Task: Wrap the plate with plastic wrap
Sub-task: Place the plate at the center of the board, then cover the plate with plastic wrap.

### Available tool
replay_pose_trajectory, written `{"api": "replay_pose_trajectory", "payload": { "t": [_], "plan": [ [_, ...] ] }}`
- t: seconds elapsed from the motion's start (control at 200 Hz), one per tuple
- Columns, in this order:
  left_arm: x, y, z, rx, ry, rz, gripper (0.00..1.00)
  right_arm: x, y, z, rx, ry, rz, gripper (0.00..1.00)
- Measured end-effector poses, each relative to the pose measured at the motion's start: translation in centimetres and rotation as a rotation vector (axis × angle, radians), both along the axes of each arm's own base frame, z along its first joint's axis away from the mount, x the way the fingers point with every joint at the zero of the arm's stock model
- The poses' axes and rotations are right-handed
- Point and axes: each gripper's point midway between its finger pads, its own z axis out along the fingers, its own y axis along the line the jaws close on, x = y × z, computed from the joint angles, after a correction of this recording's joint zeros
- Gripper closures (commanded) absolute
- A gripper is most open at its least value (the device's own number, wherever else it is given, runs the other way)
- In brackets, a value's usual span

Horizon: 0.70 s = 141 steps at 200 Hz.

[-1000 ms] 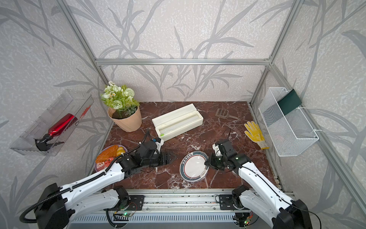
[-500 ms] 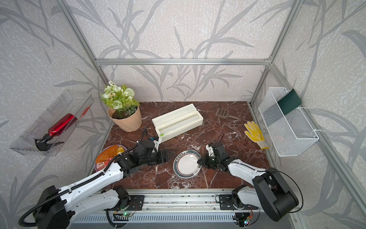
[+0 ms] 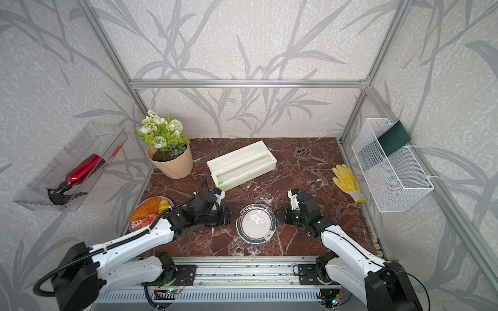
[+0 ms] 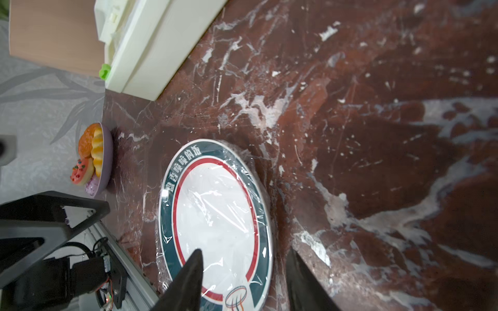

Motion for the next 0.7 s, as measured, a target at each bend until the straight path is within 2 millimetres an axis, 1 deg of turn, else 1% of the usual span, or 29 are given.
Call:
{"api": "replay_pose_trajectory", "payload": {
  "t": [0.05,0.085,0.15,0.185,0.29,0.4,0.555,0.705],
  "plan": [
    [-0.8,-0.8,-1.3,0.009,0.033,-0.028,0.55,0.2,0.3,0.5,-0.012,-0.005,0.028,0.58],
    [-1.2,-1.1,-2.0,0.016,0.050,-0.045,0.58,0.3,0.5,0.5,-0.025,0.005,0.043,0.58],
    [-2.1,-1.4,-3.2,0.032,0.087,-0.069,0.60,0.3,0.6,0.0,-0.054,0.034,0.069,0.59],
    [-2.1,-1.4,-3.5,0.038,0.094,-0.070,0.60,0.2,0.7,-0.6,-0.070,0.056,0.080,0.59],
    [-2.1,-1.4,-3.9,0.043,0.100,-0.072,0.61,-0.8,0.5,-2.6,-0.112,0.131,0.108,0.60],
    [-2.0,-1.2,-4.3,0.061,0.098,-0.069,0.63,-1.7,0.6,-3.9,-0.135,0.181,0.136,0.64],
    [-1.2,-0.1,-4.6,0.105,0.076,-0.022,0.68,-2.2,0.7,-4.9,-0.155,0.212,0.159,0.67],
    [0.3,1.1,-4.6,0.149,0.034,0.024,0.75,-2.3,0.6,-5.4,-0.168,0.226,0.164,0.71]
  ]
}}
